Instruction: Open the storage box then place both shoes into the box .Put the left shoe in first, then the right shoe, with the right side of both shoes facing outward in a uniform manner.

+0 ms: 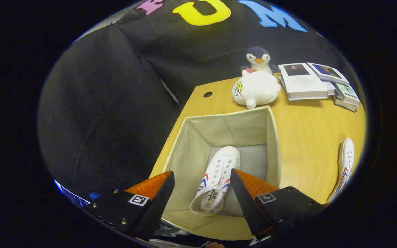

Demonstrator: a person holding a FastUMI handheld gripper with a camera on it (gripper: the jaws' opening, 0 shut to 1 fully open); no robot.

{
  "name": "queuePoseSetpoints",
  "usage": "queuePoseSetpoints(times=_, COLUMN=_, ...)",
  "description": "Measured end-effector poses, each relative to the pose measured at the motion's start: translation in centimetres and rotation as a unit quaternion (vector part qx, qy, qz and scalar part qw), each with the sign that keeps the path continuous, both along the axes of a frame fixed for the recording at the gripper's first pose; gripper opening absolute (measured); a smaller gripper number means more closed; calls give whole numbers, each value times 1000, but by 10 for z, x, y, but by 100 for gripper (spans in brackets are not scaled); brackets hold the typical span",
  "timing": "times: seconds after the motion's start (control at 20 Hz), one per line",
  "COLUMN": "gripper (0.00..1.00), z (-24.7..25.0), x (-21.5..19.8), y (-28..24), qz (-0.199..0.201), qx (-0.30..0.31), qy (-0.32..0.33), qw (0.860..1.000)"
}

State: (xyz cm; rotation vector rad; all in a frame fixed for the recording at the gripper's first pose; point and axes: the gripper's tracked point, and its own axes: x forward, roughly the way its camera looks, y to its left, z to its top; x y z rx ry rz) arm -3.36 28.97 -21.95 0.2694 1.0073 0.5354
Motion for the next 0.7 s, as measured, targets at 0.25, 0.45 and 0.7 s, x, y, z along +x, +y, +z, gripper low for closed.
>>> queuePoseSetpoints(times=0.25, gripper=98, z=26, x=16, y=-70, qz=-33, qx=-13, qy=-57, qw=998)
queuePoseSetpoints(times=0.45, gripper=98, z=34, x=27, y=-132, qz=-72, qx=-36, qy=-81, qw=993)
queuePoseSetpoints(times=0.7, gripper=98, z=28, x=32, y=-214, qz=-118, qx=-75, qy=-91, qw=986)
